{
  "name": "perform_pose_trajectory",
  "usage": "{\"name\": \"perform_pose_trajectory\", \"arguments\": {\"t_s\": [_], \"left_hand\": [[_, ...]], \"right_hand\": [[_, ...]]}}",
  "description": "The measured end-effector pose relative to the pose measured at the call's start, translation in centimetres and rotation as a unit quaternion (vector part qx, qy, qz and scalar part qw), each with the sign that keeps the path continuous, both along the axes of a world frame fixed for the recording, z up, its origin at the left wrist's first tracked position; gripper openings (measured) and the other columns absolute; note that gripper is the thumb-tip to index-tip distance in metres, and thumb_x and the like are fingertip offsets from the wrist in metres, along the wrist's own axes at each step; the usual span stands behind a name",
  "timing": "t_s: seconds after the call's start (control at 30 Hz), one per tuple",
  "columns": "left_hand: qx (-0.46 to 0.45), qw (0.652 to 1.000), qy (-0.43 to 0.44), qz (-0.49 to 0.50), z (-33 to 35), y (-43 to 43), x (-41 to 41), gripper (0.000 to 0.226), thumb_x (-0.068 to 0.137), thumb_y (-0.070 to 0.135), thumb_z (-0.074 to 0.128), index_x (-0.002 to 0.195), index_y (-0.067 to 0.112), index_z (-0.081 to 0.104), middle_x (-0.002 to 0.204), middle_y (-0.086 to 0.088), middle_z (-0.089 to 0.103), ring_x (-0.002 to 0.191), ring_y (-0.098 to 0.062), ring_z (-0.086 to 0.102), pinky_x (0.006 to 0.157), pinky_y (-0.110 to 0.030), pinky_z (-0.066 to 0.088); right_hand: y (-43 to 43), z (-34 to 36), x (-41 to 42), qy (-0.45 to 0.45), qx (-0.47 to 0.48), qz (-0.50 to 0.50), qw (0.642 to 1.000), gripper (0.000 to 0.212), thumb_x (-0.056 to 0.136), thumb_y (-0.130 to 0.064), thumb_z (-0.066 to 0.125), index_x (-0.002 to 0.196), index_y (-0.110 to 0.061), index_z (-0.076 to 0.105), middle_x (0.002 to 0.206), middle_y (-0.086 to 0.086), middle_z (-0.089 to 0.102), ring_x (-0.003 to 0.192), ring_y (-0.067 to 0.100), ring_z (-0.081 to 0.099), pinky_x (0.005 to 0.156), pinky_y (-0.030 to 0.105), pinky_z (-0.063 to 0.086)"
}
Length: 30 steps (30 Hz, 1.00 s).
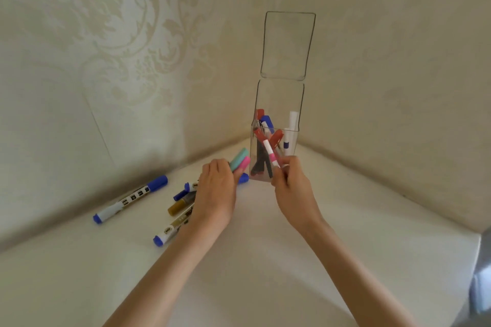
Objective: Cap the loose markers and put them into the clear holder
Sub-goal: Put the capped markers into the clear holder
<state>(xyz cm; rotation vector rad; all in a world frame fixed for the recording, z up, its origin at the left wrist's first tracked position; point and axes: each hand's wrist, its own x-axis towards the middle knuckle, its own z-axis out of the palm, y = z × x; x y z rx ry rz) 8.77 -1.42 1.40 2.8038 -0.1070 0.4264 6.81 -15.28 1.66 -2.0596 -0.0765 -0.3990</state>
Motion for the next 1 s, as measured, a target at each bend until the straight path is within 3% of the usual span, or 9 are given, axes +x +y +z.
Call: {"name": "perform_pose_trajectory", "arguments": {"t_s": [0.07, 0.13, 0.27, 0.37, 0.53, 0.67, 0.8, 0.9, 1.0], "left_hand": [[-0.172, 0.985, -0.001, -0.019, 1.8, 0.0, 0.2, 0.025, 0.094, 0.036, 0.039, 0.101, 0.012, 0.038, 0.094, -0.008, 0.06, 0.074, -0.019, 0.057, 0.067, -0.033, 0.049], [-0.351, 0.934, -0.016, -0.066, 3.6, 0.1, 0.7, 0.029, 0.094, 0.041, 0.03, 0.096, 0.013, 0.037, 0.083, -0.01, 0.061, 0.066, -0.025, 0.062, 0.063, -0.041, 0.055], [-0.445, 0.882, -0.068, -0.137, 7.1, 0.0, 2.6, 0.027, 0.098, 0.035, 0.029, 0.099, 0.011, 0.04, 0.074, -0.001, 0.058, 0.062, -0.007, 0.06, 0.054, -0.014, 0.05], [-0.517, 0.835, -0.07, -0.174, 9.7, -0.7, 4.2, 0.021, 0.099, 0.03, 0.031, 0.1, 0.012, 0.043, 0.08, 0.0, 0.059, 0.066, -0.006, 0.062, 0.053, -0.01, 0.049], [-0.569, 0.8, -0.06, -0.181, 11.5, -2.0, 6.0, 0.017, 0.099, 0.026, 0.032, 0.101, 0.014, 0.043, 0.084, -0.001, 0.06, 0.067, -0.007, 0.064, 0.052, -0.013, 0.051], [-0.559, 0.81, -0.045, -0.173, 10.3, -2.3, 6.5, 0.019, 0.099, 0.029, 0.033, 0.103, 0.013, 0.043, 0.087, -0.001, 0.062, 0.075, -0.012, 0.066, 0.06, -0.018, 0.055], [-0.547, 0.819, -0.032, -0.17, 9.5, -2.2, 6.3, 0.02, 0.099, 0.03, 0.033, 0.105, 0.013, 0.043, 0.087, 0.002, 0.063, 0.077, -0.011, 0.067, 0.059, -0.014, 0.054], [-0.55, 0.813, -0.021, -0.189, 9.4, -2.2, 5.8, 0.021, 0.099, 0.027, 0.034, 0.107, 0.01, 0.044, 0.084, 0.004, 0.062, 0.064, 0.003, 0.066, 0.052, -0.009, 0.049], [-0.53, 0.814, -0.001, -0.237, 9.0, -2.1, 5.1, 0.024, 0.097, 0.029, 0.037, 0.106, 0.008, 0.045, 0.086, 0.001, 0.066, 0.073, -0.006, 0.068, 0.067, -0.021, 0.055]], "right_hand": [[-0.1, 1.4, 0.0, -0.037, 0.025, 0.008, 0.999, 0.012, 0.1, -0.014, 0.035, 0.101, -0.014, 0.047, 0.072, -0.003, 0.052, 0.057, 0.008, 0.042, 0.048, 0.016, 0.035], [-0.2, 3.3, -0.2, -0.086, 0.077, 0.033, 0.993, 0.015, 0.1, -0.01, 0.034, 0.104, -0.01, 0.049, 0.073, 0.001, 0.055, 0.057, 0.002, 0.047, 0.054, 0.013, 0.038], [-0.9, 8.5, 0.9, -0.192, 0.121, 0.04, 0.973, 0.008, 0.099, -0.009, 0.036, 0.102, -0.013, 0.043, 0.085, 0.005, 0.061, 0.066, -0.003, 0.055, 0.058, 0.005, 0.041], [-1.9, 11.5, 3.3, -0.246, 0.116, -0.001, 0.962, 0.015, 0.099, -0.01, 0.039, 0.093, -0.024, 0.038, 0.09, 0.003, 0.064, 0.073, 0.008, 0.057, 0.062, 0.012, 0.044], [-3.2, 11.9, 6.6, -0.184, 0.016, -0.062, 0.981, 0.008, 0.095, -0.016, 0.047, 0.102, -0.011, 0.047, 0.092, 0.008, 0.063, 0.08, 0.021, 0.059, 0.067, 0.026, 0.048], [-3.8, 10.1, 7.5, -0.152, -0.12, -0.11, 0.975, 0.016, 0.092, -0.022, 0.055, 0.105, -0.012, 0.058, 0.1, -0.002, 0.056, 0.105, 0.018, 0.048, 0.081, 0.026, 0.04], [-4.4, 8.9, 7.8, -0.1, -0.196, -0.153, 0.963, 0.023, 0.089, -0.028, 0.058, 0.106, -0.014, 0.065, 0.121, 0.007, 0.045, 0.117, 0.023, 0.033, 0.095, 0.029, 0.034], [-4.4, 8.8, 7.3, -0.07, -0.19, -0.123, 0.971, 0.035, 0.089, -0.033, 0.059, 0.119, -0.015, 0.06, 0.128, 0.006, 0.04, 0.123, 0.021, 0.03, 0.098, 0.027, 0.032], [-3.6, 9.7, 6.1, -0.127, -0.088, -0.062, 0.986, 0.03, 0.092, -0.027, 0.055, 0.119, -0.014, 0.059, 0.124, 0.003, 0.045, 0.112, 0.012, 0.043, 0.088, 0.014, 0.035]]}}
